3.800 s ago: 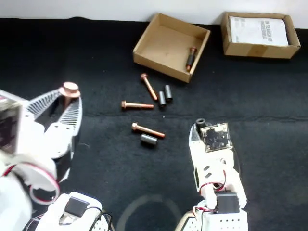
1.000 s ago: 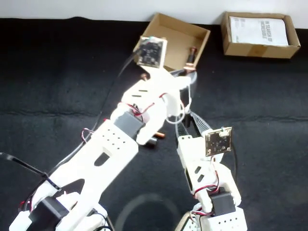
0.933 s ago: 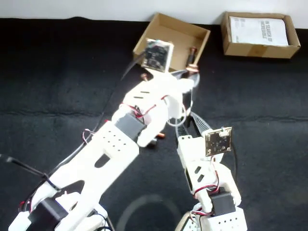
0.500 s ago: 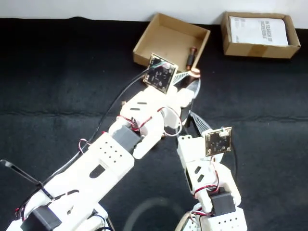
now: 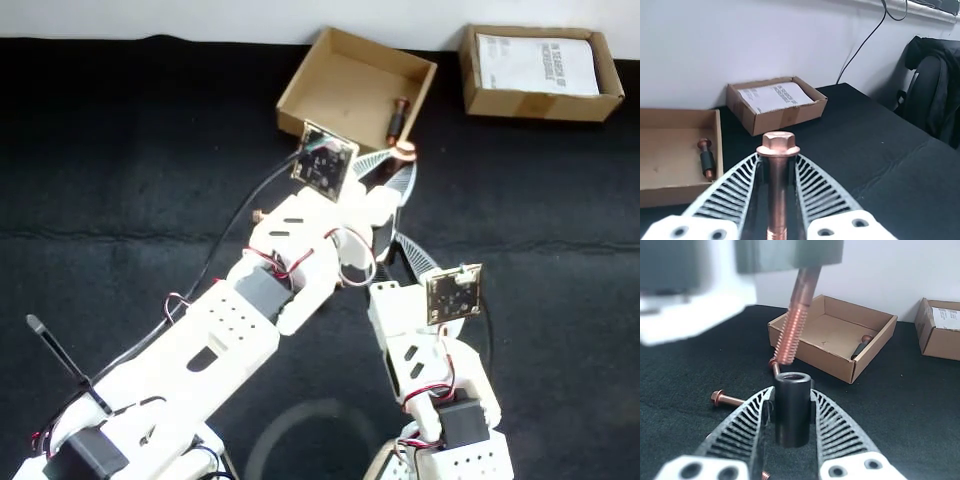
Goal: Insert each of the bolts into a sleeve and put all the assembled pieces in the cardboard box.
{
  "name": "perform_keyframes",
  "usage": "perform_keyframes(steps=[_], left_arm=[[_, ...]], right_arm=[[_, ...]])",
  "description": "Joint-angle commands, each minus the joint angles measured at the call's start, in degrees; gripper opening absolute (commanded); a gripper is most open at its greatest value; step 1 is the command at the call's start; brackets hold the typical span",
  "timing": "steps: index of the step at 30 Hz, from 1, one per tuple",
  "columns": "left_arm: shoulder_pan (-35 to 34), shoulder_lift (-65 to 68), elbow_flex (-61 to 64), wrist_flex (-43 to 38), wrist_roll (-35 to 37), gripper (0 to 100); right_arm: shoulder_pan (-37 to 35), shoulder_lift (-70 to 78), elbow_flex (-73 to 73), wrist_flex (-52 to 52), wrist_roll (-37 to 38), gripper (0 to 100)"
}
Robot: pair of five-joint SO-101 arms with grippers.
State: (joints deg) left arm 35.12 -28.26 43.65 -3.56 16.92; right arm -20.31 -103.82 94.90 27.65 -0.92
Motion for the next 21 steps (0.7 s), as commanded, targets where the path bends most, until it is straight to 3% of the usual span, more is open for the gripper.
perform_keyframes(steps=[1, 21], left_arm=[[-1.36, -2.42, -0.13, -1.49, 2.73, 1], [-1.27, 3.03, -0.13, -4.57, 7.82, 1]], right_arm=[[-0.22, -1.19, 3.65, -1.54, -0.35, 0.6], [-0.13, -1.19, 3.12, -1.54, -0.35, 0.6]])
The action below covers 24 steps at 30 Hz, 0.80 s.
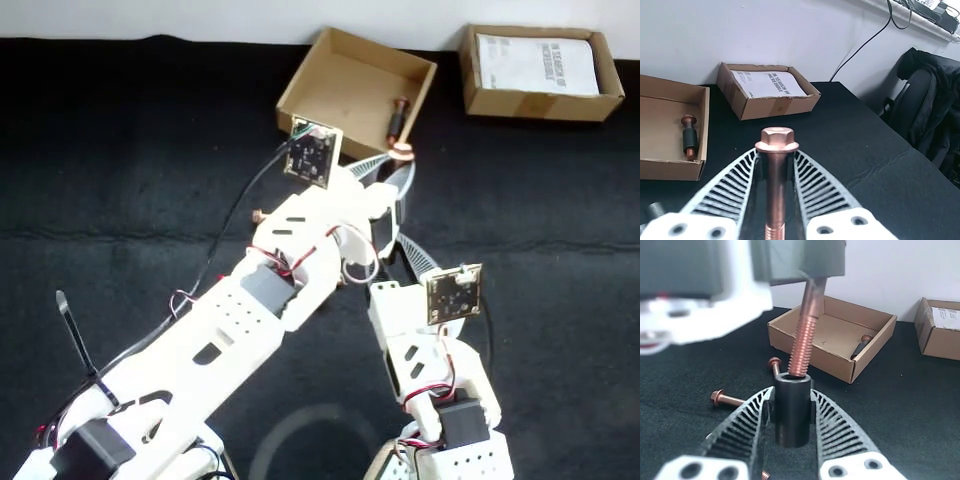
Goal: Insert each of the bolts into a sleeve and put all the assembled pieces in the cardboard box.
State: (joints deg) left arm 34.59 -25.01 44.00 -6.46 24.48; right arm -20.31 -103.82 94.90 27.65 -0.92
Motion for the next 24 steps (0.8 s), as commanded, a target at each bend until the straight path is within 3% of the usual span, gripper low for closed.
perform_keyframes(steps=[1, 10, 15, 24], left_arm=[[-0.84, -0.22, -0.48, -1.67, 0.26, 1], [-0.31, -0.66, 2.95, -1.32, 0.44, 1], [-0.22, -0.31, 7.16, -1.32, 8.53, 1], [-0.04, -0.13, 7.52, -1.32, 8.62, 1]], right_arm=[[-0.04, -1.19, 3.12, -1.54, -0.35, 0.6], [3.56, -1.19, 3.3, -1.54, -0.35, 0.6], [4.18, -1.19, 3.38, -1.54, -0.35, 0.6], [3.82, -1.19, 3.56, -1.54, -0.35, 0.6]])
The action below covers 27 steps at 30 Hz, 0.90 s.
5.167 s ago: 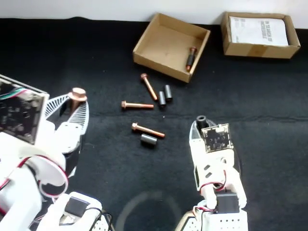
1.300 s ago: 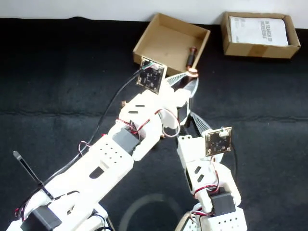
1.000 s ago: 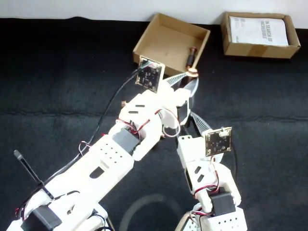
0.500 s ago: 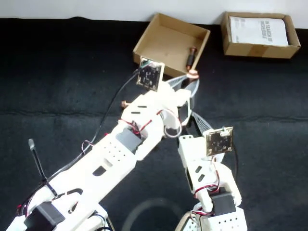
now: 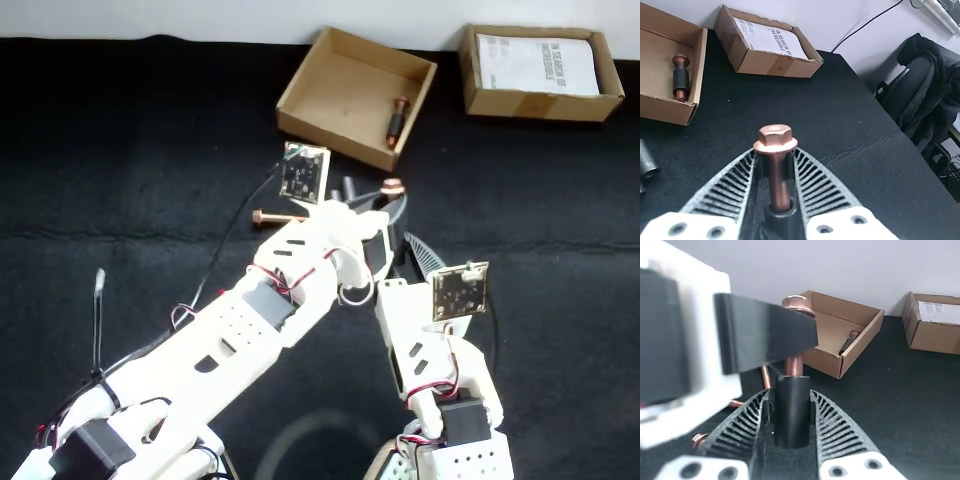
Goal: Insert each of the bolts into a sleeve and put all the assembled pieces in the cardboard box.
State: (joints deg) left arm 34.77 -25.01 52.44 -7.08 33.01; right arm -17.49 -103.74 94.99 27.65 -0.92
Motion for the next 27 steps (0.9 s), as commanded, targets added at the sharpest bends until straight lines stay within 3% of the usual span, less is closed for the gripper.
perform_keyframes(steps=[1, 5, 10, 13, 21, 27], left_arm=[[0.13, -0.13, -1.1, -0.53, 0.0, 1], [0.4, -0.66, -3.47, 5.98, -0.09, 5], [0.48, -0.75, -9.45, 24.62, 3.52, 29], [0.57, -0.75, -13.67, 32.62, 5.71, 36], [0.04, -0.92, -28.35, 51.96, 5.63, 37], [0.22, -8.92, -39.52, 67.34, 5.54, 37]], right_arm=[[1.01, -1.27, 3.47, -1.54, -0.35, 0.6], [1.01, -1.27, 3.38, -1.54, -0.35, 0.6], [1.27, -1.27, 3.03, -1.27, -0.26, 0.6], [1.27, -1.27, 3.12, -1.27, -0.26, 0.6], [1.36, -1.27, 3.47, -1.27, -0.26, 0.6], [1.36, -1.27, 3.56, -1.27, -0.26, 0.6]])
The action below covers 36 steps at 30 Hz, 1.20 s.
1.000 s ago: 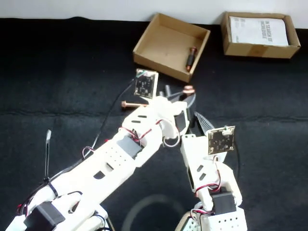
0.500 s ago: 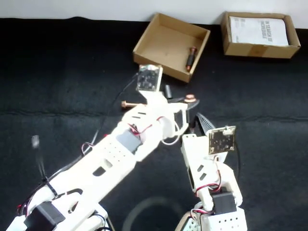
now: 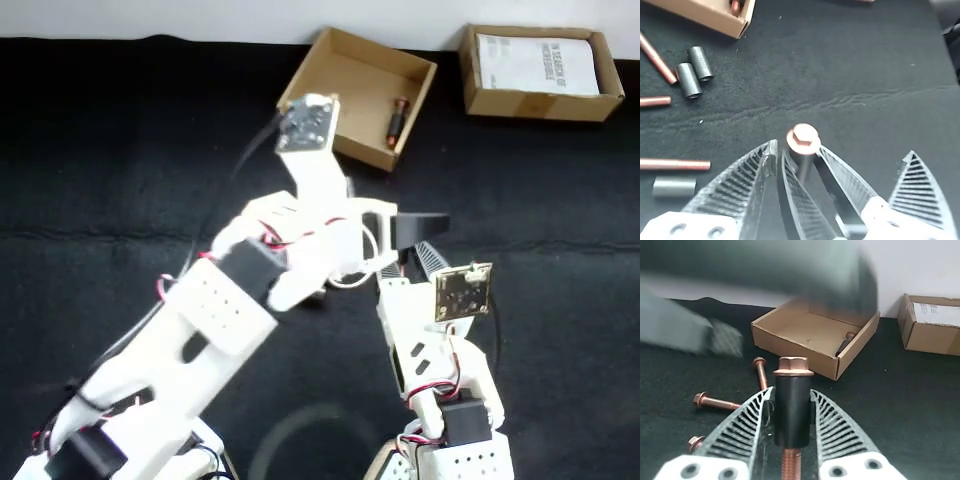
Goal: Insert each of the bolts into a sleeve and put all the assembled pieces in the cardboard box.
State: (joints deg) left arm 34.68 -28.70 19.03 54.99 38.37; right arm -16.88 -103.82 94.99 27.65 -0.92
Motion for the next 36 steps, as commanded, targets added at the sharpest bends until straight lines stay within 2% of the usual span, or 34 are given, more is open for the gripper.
perform_keyframes(steps=[1, 4, 9, 15, 19, 23, 28, 36], left_arm=[[0.13, -7.08, -7.25, 6.68, 0.18, 37], [-1.19, -12.79, -8.4, 9.76, 0.18, 37], [-10.07, -20.7, -8.04, 15.12, 0.0, 37], [-21.85, -29.85, -0.57, 20.66, -11.6, 37], [-27.47, -38.64, 8.31, 20.22, -16.7, 37], [-28.62, -47.96, 19.12, 20.22, -22.77, 37], [-32.31, -60.35, 31.52, 19.08, -23.38, 37], [-39.43, -75.38, 48.92, 10.81, -23.38, 37]], right_arm=[[0.75, -1.19, 3.56, -1.27, -0.26, 0.6], [0.84, -1.19, 3.03, -1.27, -0.26, 0.6], [1.01, -1.19, 2.86, -1.27, -0.26, 0.6], [5.49, -1.19, -0.13, -1.27, -0.26, 0.6], [5.93, -1.1, -5.67, -1.19, 1.41, 0.6], [6.02, -1.01, -13.93, -1.19, 6.15, 0.6], [6.11, 4.18, -22.99, -1.45, 12.22, 0.6], [6.11, 22.11, -40.84, -1.54, 12.66, 0.6]])
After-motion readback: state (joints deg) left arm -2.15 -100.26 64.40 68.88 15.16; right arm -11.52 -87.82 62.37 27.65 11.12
